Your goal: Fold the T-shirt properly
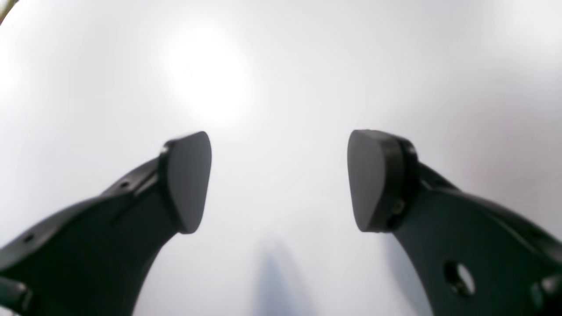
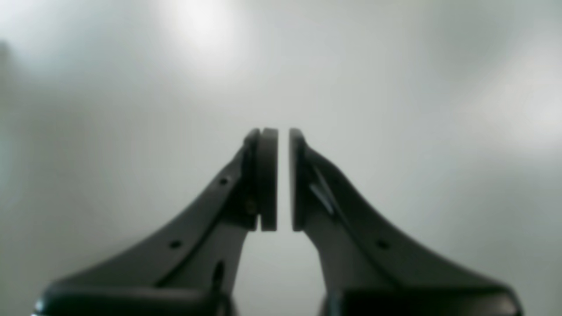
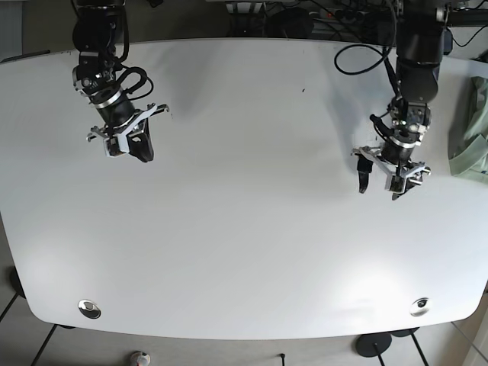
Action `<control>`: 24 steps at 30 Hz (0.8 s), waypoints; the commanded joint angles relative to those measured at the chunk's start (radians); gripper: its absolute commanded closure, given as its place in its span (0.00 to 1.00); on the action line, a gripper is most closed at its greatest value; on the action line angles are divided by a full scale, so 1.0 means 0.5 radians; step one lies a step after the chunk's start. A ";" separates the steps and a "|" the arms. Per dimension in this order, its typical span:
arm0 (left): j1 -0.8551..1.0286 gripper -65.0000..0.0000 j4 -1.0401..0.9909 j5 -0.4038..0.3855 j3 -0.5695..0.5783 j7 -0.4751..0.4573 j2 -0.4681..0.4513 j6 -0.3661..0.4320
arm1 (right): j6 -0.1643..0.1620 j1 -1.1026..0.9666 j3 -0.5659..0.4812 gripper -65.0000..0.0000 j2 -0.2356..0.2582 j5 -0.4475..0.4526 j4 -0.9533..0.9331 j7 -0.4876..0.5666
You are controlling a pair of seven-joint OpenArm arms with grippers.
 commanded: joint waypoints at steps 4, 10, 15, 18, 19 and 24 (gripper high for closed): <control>0.405 0.32 0.397 0.214 -0.036 -0.256 0.227 0.289 | -0.006 -0.120 0.062 0.93 0.027 0.027 -0.126 0.424; 1.034 0.31 0.873 0.441 -0.036 -0.348 0.531 0.427 | -0.006 -0.368 0.068 0.93 0.101 0.036 -0.138 0.623; 1.476 0.32 1.183 0.438 -0.036 -0.351 0.681 0.427 | 0.010 -0.617 0.185 0.93 0.092 0.048 -0.105 0.770; 1.780 0.32 1.315 0.435 -0.017 -0.351 0.746 0.424 | 0.010 -0.847 0.178 0.93 0.098 0.048 -0.105 0.936; 1.887 0.32 1.321 0.435 -0.002 -0.351 0.761 0.424 | 0.010 -0.921 0.178 0.93 0.098 0.048 -0.108 0.958; 2.182 0.32 1.299 0.435 0.038 -0.351 0.767 0.424 | 0.013 -1.157 0.175 0.93 0.079 0.051 -0.120 0.991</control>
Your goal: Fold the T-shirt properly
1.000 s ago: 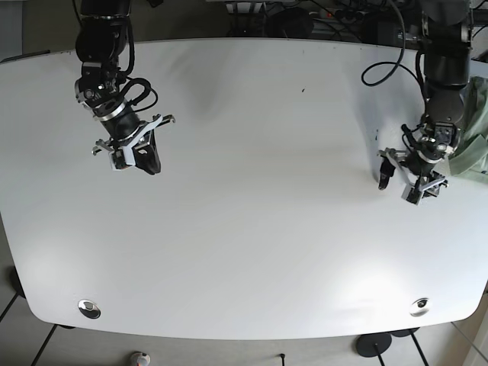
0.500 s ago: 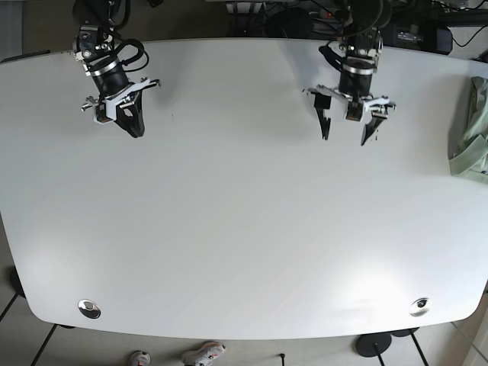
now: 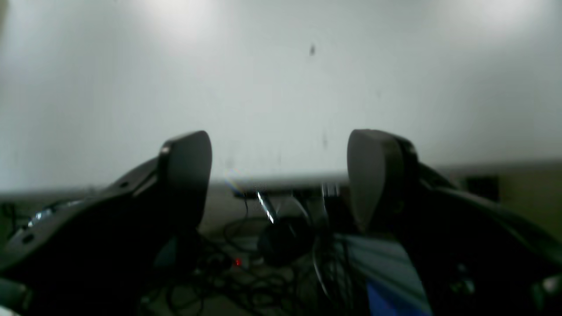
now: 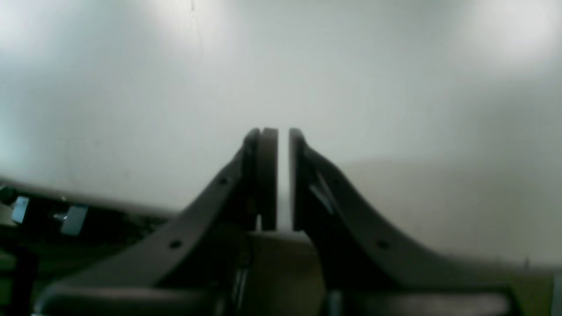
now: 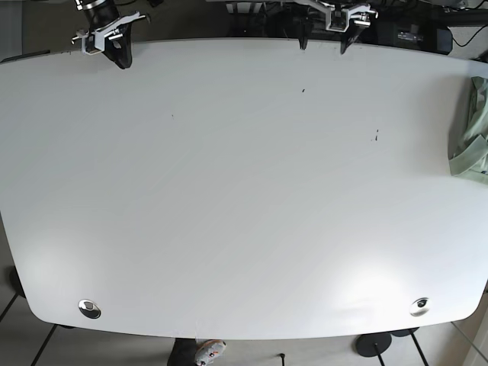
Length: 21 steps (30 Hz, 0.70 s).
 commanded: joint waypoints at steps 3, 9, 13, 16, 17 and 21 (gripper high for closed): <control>0.242 0.32 0.009 0.003 0.084 -0.060 -0.008 0.003 | 0.006 -0.241 0.007 0.94 0.008 0.028 0.036 0.059; 0.324 0.32 -0.362 0.000 0.090 -0.060 -0.005 0.003 | 0.006 -0.477 -0.124 0.94 0.004 0.031 -0.066 0.059; 0.119 0.32 -0.783 0.000 0.087 -0.060 -0.005 0.003 | 0.006 -0.419 -0.207 0.94 -0.020 0.025 -0.348 0.065; -0.118 0.32 -1.108 0.000 0.084 -0.060 -0.005 0.003 | -0.013 -0.293 -0.339 0.94 -0.017 0.025 -0.658 0.170; -0.188 0.32 -1.216 0.000 0.084 -0.060 -0.005 0.003 | -0.013 -0.229 -0.367 0.94 -0.017 0.013 -0.765 0.216; -0.513 0.32 -1.682 0.000 -0.060 -0.060 0.007 0.003 | -0.013 0.149 -0.398 0.94 -0.017 0.007 -1.382 0.268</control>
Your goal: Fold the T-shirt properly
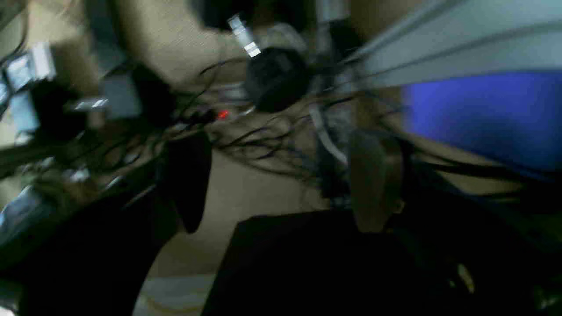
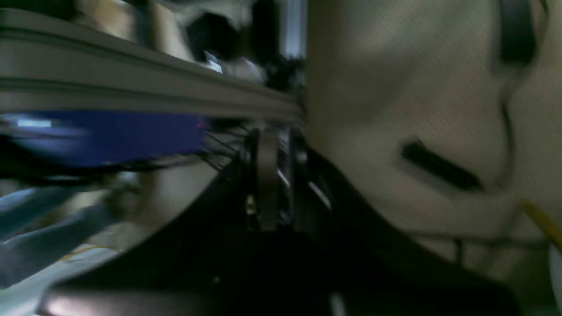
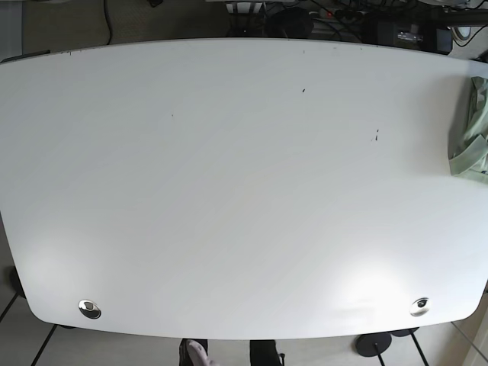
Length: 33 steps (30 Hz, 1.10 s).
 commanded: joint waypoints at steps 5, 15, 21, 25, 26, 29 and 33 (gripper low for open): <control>-0.273 0.32 -0.516 0.000 -0.132 -0.023 -0.011 0.003 | 0.021 0.365 0.005 0.94 0.020 0.014 -0.522 0.050; -0.199 0.32 -0.243 0.012 -0.325 -0.026 -0.005 -0.006 | 0.018 0.169 0.021 0.94 -0.047 0.032 -0.249 0.050; 0.206 0.32 0.368 0.000 -0.279 -0.026 -0.011 -0.006 | 0.018 -0.144 0.027 0.94 -0.041 0.035 0.098 0.050; 0.427 0.32 0.822 0.000 -0.288 -0.023 -0.011 -0.006 | 0.018 -0.329 0.128 0.94 -0.050 0.035 0.352 0.047; 0.463 0.32 0.908 0.000 -0.288 -0.023 -0.011 -0.006 | 0.018 -0.365 0.131 0.94 -0.050 0.035 0.417 0.047; 0.549 0.32 1.160 0.000 -0.282 -0.020 -0.011 -0.006 | 0.018 -0.485 0.189 0.94 -0.053 0.035 0.625 0.047; 0.669 0.32 1.510 0.000 -0.282 -0.020 -0.011 -0.006 | 0.018 -0.642 0.205 0.94 -0.053 0.109 0.886 0.047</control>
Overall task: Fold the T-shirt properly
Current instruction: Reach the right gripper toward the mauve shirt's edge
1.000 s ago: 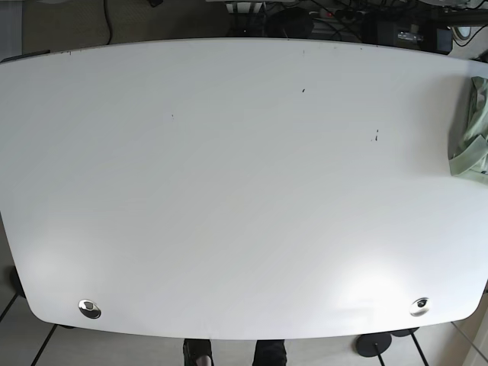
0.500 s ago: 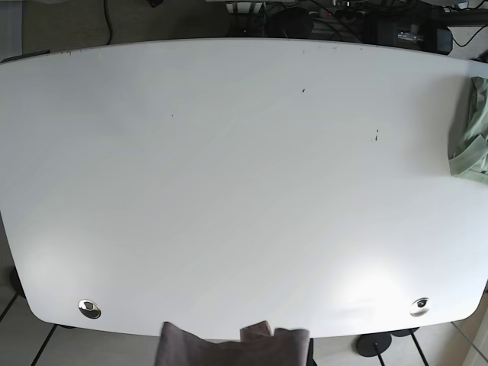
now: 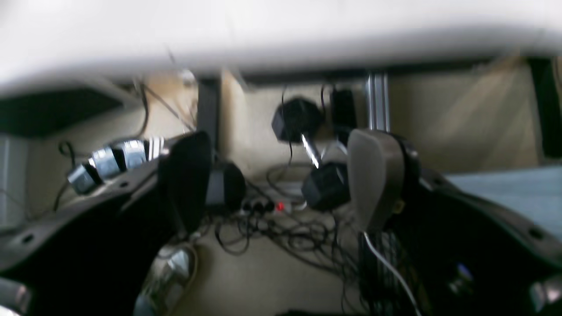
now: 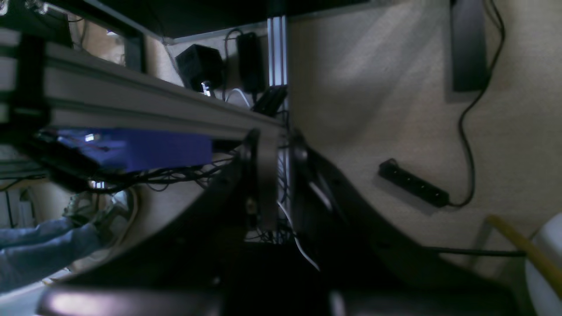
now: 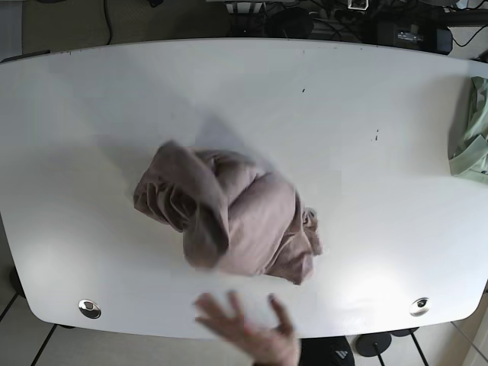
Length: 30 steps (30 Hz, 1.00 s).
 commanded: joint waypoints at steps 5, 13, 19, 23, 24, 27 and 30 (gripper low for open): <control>0.053 0.31 0.319 0.000 0.000 -0.035 0.011 0.014 | 0.027 -0.218 0.056 0.94 0.045 0.341 0.435 0.045; -0.101 0.25 0.368 0.000 0.181 -0.032 0.014 0.020 | 0.027 0.150 0.148 0.92 0.101 0.362 0.813 0.030; -0.227 0.19 0.368 0.000 0.313 -0.029 0.014 0.024 | 0.033 0.749 0.148 0.84 0.104 0.344 1.018 -0.642; -0.359 0.19 0.301 0.003 0.322 -0.029 0.014 0.024 | 0.036 1.154 0.142 0.46 0.088 0.359 1.064 -1.094; -0.405 0.19 0.261 0.003 0.319 -0.029 0.014 0.024 | 0.036 1.252 0.139 0.38 0.082 0.362 1.064 -1.198; -0.530 0.19 0.172 0.003 0.310 -0.029 0.014 0.024 | 0.039 1.608 0.133 0.22 0.055 0.365 1.055 -1.591; -0.601 0.19 0.163 0.003 0.307 -0.026 0.011 0.024 | 0.039 1.988 0.136 0.22 -0.047 0.344 0.994 -1.996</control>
